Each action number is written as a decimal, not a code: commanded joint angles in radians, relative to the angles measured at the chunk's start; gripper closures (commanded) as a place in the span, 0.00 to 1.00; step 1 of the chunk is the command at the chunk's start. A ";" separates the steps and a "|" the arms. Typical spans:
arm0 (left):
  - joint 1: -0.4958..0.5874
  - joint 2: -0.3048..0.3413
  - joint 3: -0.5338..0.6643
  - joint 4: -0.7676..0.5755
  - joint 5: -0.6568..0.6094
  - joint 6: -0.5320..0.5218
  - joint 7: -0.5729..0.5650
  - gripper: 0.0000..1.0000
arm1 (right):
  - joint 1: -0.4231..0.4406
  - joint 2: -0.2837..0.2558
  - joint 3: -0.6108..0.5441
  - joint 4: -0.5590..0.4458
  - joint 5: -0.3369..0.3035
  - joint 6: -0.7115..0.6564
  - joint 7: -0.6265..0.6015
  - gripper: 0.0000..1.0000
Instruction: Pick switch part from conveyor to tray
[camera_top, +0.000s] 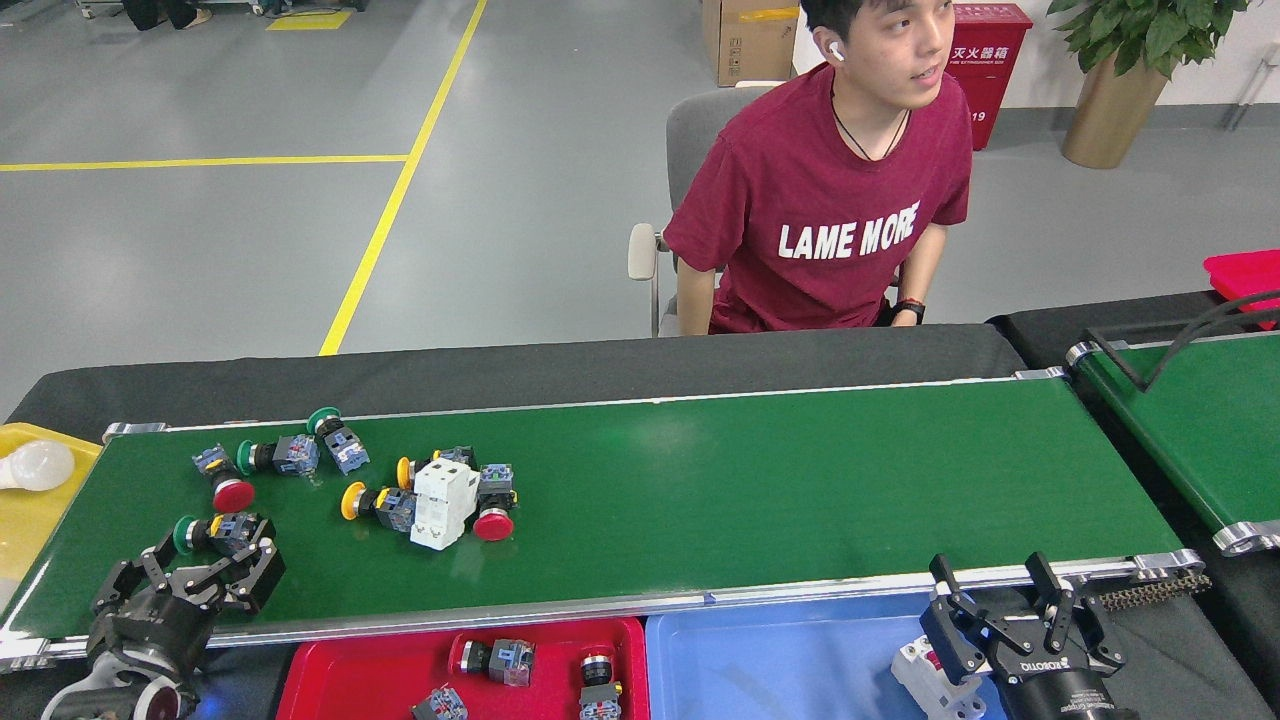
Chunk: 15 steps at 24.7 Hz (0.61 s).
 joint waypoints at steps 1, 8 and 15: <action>-0.024 0.023 -0.002 0.013 0.000 0.014 0.008 0.03 | -0.010 -0.002 -0.007 -0.014 -0.001 0.001 -0.008 0.04; 0.038 0.027 -0.032 0.016 0.006 0.009 0.019 0.30 | -0.009 -0.002 -0.007 -0.014 -0.001 0.001 -0.008 0.04; 0.148 0.038 -0.021 -0.144 0.164 -0.143 0.019 0.68 | -0.004 -0.003 -0.007 -0.014 -0.001 0.001 -0.007 0.04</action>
